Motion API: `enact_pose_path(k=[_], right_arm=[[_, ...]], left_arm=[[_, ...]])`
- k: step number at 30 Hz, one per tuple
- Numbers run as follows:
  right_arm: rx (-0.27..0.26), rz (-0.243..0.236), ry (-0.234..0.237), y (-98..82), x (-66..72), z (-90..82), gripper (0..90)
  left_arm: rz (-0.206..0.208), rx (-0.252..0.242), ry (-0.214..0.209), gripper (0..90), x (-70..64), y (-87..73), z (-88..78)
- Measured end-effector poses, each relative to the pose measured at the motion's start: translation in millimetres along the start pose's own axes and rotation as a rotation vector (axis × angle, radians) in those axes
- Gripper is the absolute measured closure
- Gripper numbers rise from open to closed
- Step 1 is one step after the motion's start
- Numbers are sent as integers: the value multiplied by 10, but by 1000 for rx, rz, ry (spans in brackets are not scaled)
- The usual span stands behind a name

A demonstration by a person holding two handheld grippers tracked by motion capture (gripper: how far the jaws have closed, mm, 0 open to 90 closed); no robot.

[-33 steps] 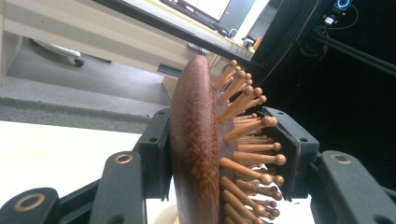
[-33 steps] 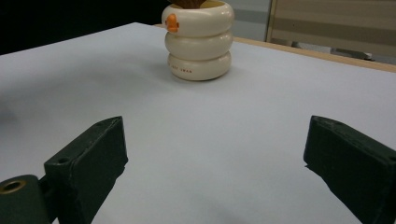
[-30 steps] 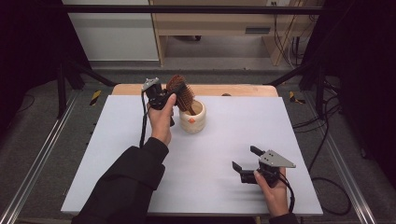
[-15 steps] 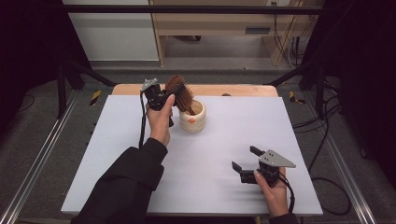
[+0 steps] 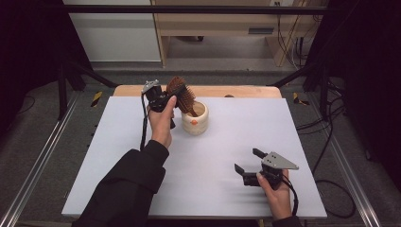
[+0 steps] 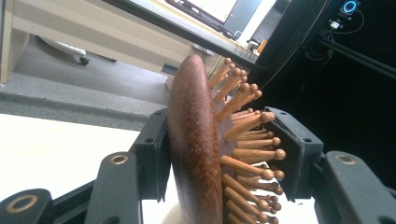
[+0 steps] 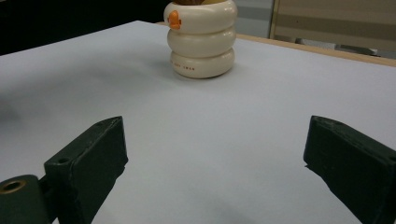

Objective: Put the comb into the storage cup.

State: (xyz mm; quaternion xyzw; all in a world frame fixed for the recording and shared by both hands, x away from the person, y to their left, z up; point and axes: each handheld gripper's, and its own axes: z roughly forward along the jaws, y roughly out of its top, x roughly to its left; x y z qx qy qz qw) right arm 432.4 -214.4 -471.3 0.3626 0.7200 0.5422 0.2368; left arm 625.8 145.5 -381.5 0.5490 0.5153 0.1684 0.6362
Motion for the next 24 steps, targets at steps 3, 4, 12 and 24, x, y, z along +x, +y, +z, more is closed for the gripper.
enact_pose_path(k=[3,4,12,24], right_arm=[[-2,-1,-1,0,-2,-1,63],[-1,-1,-1,0,0,-1,62],[-1,-4,1,0,2,3,63],[-1,-5,0,0,3,4,63]], left_arm=[[0,-2,2,444,8,-6,3],[-1,-2,2,443,9,-6,4],[0,-2,11,438,6,-8,0],[17,0,10,424,4,-12,-10]])
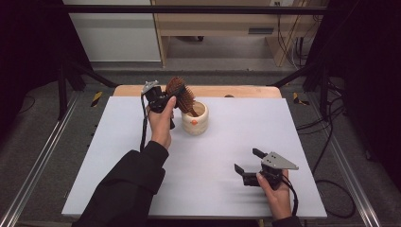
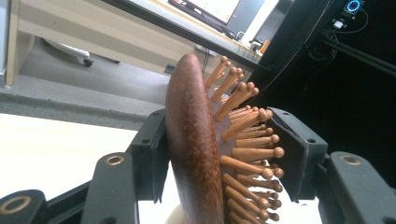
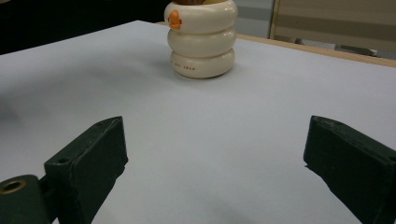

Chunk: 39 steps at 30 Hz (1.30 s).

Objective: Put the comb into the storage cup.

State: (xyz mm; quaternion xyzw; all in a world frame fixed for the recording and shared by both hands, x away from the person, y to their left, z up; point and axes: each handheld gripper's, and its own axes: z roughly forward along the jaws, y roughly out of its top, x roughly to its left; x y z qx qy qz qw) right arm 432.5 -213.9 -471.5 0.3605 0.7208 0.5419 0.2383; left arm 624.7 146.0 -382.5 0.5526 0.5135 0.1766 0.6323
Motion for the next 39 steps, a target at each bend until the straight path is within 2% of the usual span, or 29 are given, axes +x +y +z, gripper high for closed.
enact_pose_path(k=[2,9,13,17,21,23,24,28,33,39], right_arm=[[0,-1,0,0,0,1,63],[1,-3,-1,-3,2,7,62],[-3,0,-11,2,-3,1,62],[-2,-7,-13,2,-2,-4,62],[1,-5,-9,-2,3,4,61],[2,-7,-10,-2,5,3,61],[2,-6,-11,-2,5,2,61],[-8,-4,-12,3,3,-3,61],[-8,-4,-13,5,11,-4,60],[-16,-1,-9,11,1,-7,60]], left_arm=[[-2,-2,0,416,2,4,-4],[42,-5,20,355,-17,15,-29],[80,-4,29,311,-22,-17,-44],[77,-30,26,298,-18,-31,-84],[83,-32,20,263,-31,-37,-94],[88,-30,35,218,-39,-36,-101],[87,-31,43,165,-41,-33,-105],[83,-17,35,51,-18,-24,-118],[84,-18,22,31,4,-30,-152],[95,-20,-14,30,-22,-37,-180]])
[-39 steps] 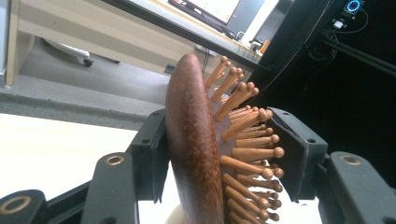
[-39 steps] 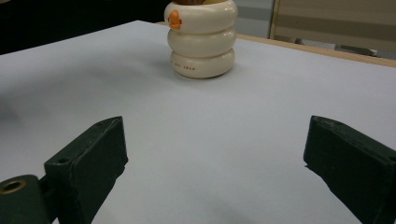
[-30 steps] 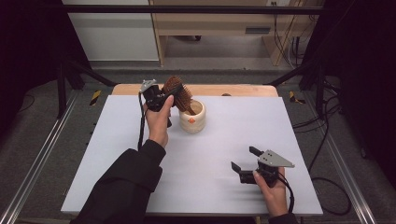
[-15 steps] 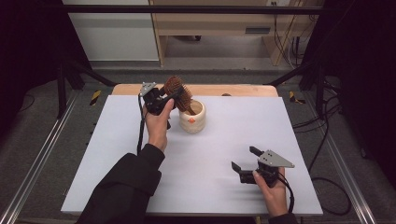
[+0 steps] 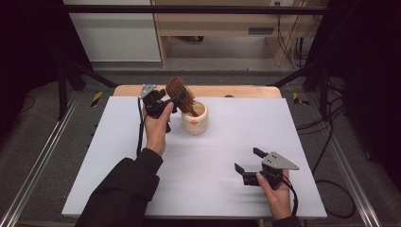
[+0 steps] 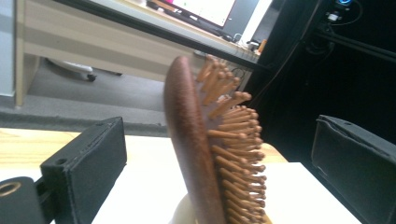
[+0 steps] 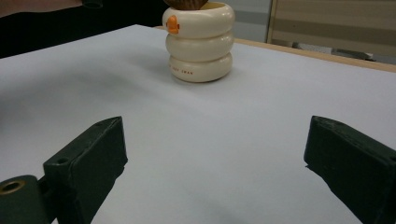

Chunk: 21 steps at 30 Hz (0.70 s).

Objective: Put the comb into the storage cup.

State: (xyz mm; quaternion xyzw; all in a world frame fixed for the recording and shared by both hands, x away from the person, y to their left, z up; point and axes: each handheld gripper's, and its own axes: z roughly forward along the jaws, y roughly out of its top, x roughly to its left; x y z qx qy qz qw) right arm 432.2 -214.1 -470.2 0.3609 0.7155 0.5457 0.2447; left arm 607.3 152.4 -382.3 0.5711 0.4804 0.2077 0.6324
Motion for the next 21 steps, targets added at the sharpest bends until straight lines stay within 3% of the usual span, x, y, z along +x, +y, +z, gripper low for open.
enact_pose_path(k=[12,21], right_arm=[[-4,-9,-3,3,0,-7,59],[-4,-6,3,0,-1,0,58]], left_arm=[[24,5,-30,34,-14,-19,-26],[62,12,-20,35,-10,-16,-58]])
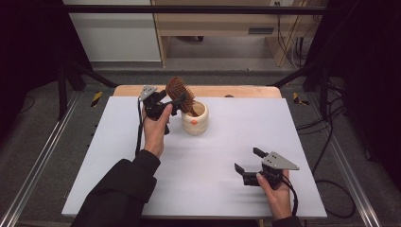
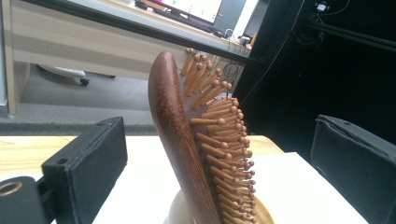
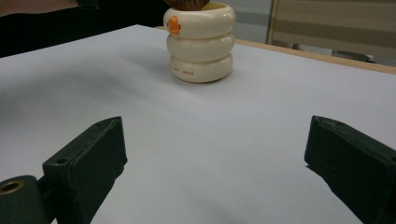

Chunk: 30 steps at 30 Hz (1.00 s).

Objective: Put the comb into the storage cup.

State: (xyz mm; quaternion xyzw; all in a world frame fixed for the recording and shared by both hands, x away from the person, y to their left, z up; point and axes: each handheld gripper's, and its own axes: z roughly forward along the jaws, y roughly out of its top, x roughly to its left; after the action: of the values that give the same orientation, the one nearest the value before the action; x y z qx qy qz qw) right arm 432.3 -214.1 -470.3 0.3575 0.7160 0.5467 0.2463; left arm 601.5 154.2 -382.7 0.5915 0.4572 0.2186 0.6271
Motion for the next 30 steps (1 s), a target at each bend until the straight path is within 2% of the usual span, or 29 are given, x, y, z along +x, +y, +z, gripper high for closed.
enact_pose_path(k=[9,18,24,30], right_arm=[[-1,0,0,-1,-2,-3,57],[-2,1,5,0,-1,-3,55],[-2,1,7,0,0,-2,55],[1,1,8,-2,4,0,53]], left_arm=[[4,8,4,43,19,-25,-2],[36,-2,19,41,22,-6,-37],[56,-9,8,33,27,-8,-66],[54,-8,5,32,47,-25,-89]])
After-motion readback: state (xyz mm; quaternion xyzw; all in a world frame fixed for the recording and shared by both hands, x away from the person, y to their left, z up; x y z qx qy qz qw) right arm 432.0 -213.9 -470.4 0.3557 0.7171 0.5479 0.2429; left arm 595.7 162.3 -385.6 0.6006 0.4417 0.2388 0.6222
